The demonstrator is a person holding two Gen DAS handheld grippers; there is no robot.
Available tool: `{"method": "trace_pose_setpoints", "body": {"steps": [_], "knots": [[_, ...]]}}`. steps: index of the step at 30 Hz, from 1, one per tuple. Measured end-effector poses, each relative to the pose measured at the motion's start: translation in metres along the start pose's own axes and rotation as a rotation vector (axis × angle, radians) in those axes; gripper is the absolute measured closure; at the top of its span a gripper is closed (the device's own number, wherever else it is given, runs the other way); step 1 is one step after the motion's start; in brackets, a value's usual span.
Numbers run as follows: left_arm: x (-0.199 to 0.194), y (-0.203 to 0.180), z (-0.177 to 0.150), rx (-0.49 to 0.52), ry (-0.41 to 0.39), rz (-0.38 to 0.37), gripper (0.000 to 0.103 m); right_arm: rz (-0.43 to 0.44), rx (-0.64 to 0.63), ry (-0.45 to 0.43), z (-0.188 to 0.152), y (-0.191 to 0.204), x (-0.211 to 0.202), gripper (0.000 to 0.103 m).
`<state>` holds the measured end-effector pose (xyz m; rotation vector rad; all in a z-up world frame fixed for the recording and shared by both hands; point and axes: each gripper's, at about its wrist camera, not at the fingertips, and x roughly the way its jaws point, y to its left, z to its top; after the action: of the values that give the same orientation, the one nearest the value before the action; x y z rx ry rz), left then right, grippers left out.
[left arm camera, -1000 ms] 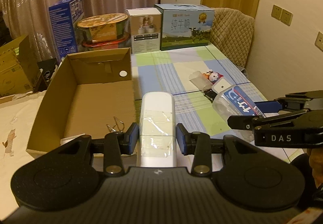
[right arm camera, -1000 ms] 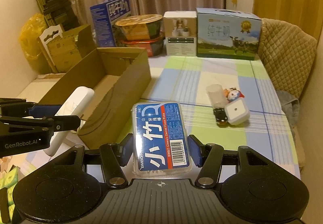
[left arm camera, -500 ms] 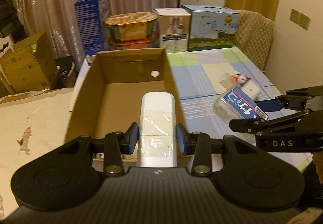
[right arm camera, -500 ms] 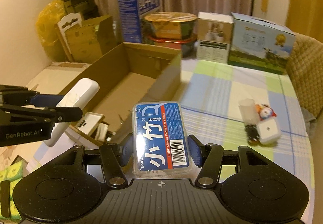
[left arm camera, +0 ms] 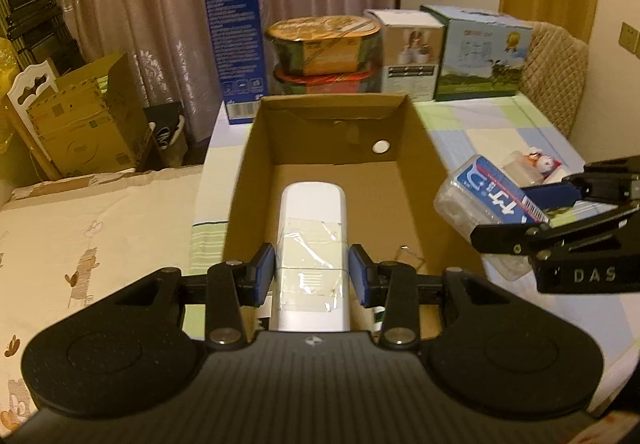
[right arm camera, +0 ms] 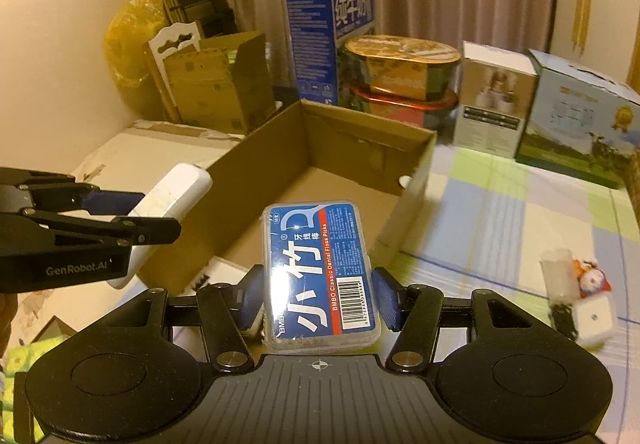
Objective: Organize rigid objects
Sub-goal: 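Carry the white bar and floss box over the cardboard box with both tools, then open the left tool to drop the bar while the right tool releases the floss box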
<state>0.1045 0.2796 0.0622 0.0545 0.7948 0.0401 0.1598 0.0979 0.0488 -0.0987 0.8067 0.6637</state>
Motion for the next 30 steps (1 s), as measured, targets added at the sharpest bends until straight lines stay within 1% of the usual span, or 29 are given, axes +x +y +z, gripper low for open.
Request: {"method": "trace_pose_setpoints", "body": {"steps": [6,18,26,28,29,30], "knots": [[0.029,0.012,0.002,0.001,0.033,-0.001,0.068,0.026,0.014,0.024,0.009,0.000,0.031,0.049],[0.089,0.025,0.018,0.013,0.071,0.004,0.068,0.008,-0.001,0.029,0.038,-0.010,0.083,0.050],[0.117,0.023,0.025,0.028,0.079,-0.007,0.068,0.004,0.015,0.029,0.049,-0.016,0.106,0.050],[0.121,0.022,0.025,0.030,0.072,-0.003,0.066,0.004,0.017,0.027,0.049,-0.017,0.108,0.050],[0.121,0.022,0.026,0.028,0.066,0.002,0.061,0.004,0.017,0.027,0.049,-0.018,0.108,0.050],[0.120,0.023,0.026,0.025,0.062,0.003,0.061,0.003,0.019,0.027,0.048,-0.019,0.109,0.050]]}}
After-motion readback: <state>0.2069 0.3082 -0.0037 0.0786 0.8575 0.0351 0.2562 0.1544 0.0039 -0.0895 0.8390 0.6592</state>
